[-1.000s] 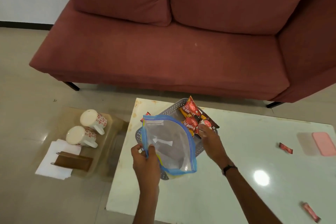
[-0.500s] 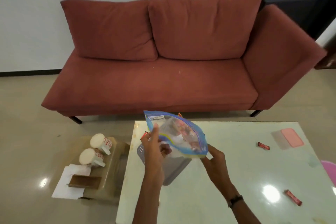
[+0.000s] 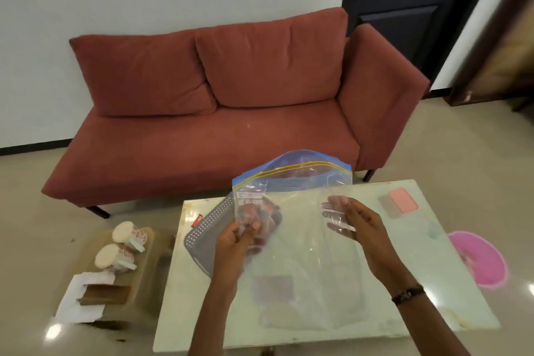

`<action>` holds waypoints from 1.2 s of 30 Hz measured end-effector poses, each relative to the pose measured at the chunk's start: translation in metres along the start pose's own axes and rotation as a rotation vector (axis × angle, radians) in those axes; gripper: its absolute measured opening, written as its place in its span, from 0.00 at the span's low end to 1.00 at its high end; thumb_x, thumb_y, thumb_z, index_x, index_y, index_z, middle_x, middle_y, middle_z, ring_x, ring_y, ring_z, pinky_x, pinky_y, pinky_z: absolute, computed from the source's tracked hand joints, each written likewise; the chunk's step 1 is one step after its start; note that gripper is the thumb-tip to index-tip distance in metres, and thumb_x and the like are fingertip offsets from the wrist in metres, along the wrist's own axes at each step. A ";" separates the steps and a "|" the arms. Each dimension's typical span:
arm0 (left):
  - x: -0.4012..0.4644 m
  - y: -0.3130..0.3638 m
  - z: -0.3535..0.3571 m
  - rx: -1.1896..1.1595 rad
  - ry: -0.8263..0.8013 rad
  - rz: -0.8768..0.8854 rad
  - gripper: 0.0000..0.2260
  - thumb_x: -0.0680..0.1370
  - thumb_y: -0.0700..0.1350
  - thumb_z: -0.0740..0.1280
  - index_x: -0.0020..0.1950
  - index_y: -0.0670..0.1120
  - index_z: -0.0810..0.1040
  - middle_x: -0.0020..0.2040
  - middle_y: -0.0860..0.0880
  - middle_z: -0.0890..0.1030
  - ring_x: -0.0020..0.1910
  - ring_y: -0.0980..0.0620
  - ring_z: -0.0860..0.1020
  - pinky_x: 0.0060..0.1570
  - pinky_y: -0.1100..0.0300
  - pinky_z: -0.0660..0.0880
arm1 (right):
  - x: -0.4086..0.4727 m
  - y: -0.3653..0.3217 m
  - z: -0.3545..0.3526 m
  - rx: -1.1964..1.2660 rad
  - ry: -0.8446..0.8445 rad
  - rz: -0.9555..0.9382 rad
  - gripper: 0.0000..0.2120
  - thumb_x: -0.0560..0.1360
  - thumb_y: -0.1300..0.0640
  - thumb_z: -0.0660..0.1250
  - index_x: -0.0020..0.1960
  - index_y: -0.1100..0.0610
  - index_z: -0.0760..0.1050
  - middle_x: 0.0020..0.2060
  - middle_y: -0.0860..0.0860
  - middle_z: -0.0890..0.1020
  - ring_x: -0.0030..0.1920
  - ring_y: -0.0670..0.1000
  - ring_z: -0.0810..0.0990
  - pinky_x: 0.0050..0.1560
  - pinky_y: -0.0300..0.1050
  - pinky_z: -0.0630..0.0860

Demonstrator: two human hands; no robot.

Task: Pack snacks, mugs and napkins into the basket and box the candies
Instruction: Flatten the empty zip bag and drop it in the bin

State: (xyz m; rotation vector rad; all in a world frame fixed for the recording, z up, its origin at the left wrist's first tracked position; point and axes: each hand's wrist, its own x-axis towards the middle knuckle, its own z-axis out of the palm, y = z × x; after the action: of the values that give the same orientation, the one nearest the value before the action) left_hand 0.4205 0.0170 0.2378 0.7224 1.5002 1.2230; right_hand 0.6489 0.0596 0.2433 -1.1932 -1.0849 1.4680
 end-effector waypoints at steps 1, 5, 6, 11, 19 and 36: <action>-0.004 -0.004 0.014 0.015 -0.013 0.013 0.04 0.75 0.37 0.66 0.44 0.45 0.79 0.32 0.51 0.84 0.27 0.56 0.80 0.32 0.61 0.76 | -0.005 -0.003 -0.017 -0.006 0.034 -0.003 0.16 0.76 0.48 0.60 0.54 0.57 0.80 0.50 0.53 0.85 0.53 0.50 0.83 0.53 0.46 0.80; -0.021 -0.019 0.071 0.117 -0.056 0.079 0.03 0.76 0.38 0.66 0.45 0.45 0.78 0.31 0.54 0.84 0.24 0.59 0.77 0.26 0.68 0.72 | -0.016 -0.021 -0.089 -0.010 0.183 -0.021 0.14 0.78 0.52 0.62 0.46 0.59 0.82 0.43 0.53 0.86 0.49 0.51 0.83 0.49 0.41 0.80; -0.025 -0.022 0.083 0.135 -0.061 0.097 0.03 0.76 0.37 0.66 0.45 0.45 0.78 0.32 0.55 0.84 0.24 0.60 0.76 0.24 0.70 0.71 | -0.017 -0.026 -0.108 0.005 0.220 -0.016 0.14 0.78 0.53 0.62 0.46 0.60 0.82 0.43 0.54 0.85 0.48 0.52 0.83 0.50 0.43 0.80; -0.038 -0.035 0.145 0.131 -0.094 0.126 0.03 0.77 0.39 0.65 0.47 0.46 0.77 0.36 0.53 0.85 0.24 0.58 0.76 0.24 0.69 0.71 | -0.027 -0.045 -0.187 -0.006 0.143 0.046 0.14 0.79 0.51 0.60 0.53 0.59 0.79 0.52 0.53 0.84 0.51 0.50 0.83 0.49 0.45 0.80; -0.024 -0.053 0.209 0.065 0.064 0.140 0.03 0.79 0.41 0.62 0.49 0.45 0.75 0.43 0.48 0.83 0.25 0.59 0.78 0.25 0.68 0.73 | -0.026 -0.027 -0.251 -0.059 0.074 0.260 0.10 0.72 0.65 0.70 0.52 0.69 0.79 0.42 0.58 0.83 0.41 0.49 0.84 0.56 0.45 0.79; 0.046 -0.121 0.302 0.108 0.020 -0.061 0.03 0.79 0.40 0.62 0.47 0.48 0.74 0.47 0.45 0.83 0.32 0.55 0.81 0.35 0.59 0.77 | 0.063 0.042 -0.344 0.132 0.171 0.376 0.12 0.77 0.63 0.63 0.54 0.50 0.80 0.34 0.45 0.78 0.35 0.42 0.72 0.40 0.31 0.70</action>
State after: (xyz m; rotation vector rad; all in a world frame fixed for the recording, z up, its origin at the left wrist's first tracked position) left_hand 0.7092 0.1204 0.1211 0.7324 1.6032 1.1126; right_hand 0.9766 0.1407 0.1435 -1.4519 -0.6598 1.6544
